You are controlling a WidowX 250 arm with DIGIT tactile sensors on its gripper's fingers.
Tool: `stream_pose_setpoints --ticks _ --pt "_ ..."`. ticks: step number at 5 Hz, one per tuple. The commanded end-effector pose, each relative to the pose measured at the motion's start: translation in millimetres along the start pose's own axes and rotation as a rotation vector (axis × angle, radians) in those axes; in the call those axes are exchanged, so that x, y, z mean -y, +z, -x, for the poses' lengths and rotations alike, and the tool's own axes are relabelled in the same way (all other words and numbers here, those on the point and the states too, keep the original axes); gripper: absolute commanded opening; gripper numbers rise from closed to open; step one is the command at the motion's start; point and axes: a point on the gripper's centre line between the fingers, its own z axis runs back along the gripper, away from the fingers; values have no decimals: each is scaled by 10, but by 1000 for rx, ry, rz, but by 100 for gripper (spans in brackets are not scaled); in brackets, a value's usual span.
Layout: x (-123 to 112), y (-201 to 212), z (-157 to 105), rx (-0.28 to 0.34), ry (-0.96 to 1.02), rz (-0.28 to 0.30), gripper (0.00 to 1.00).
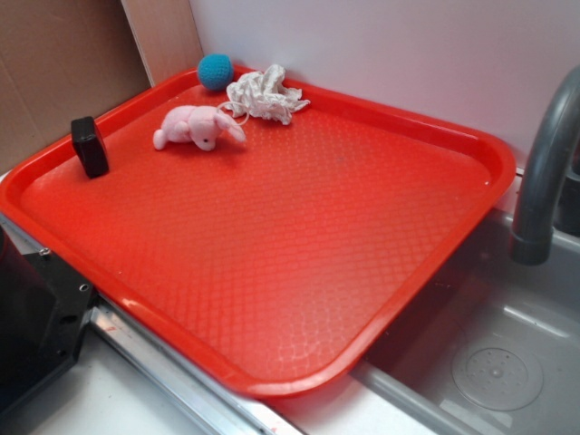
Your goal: Grab the black box.
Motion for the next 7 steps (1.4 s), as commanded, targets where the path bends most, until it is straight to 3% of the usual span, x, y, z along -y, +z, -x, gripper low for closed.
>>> stream_pose_setpoints --ticks 1,2,3,4,6,7 --pt "0 0 0 0 0 0 100" --pt "-386 -511 -237 -54 99 48 100" --pt "-701 -717 -345 4 224 23 100" --pt "-996 -1013 -494 14 341 9 100" --pt "-1119 -1365 -769 -48 470 68 100" --pt "-1167 -1400 -742 -60 576 104 100"
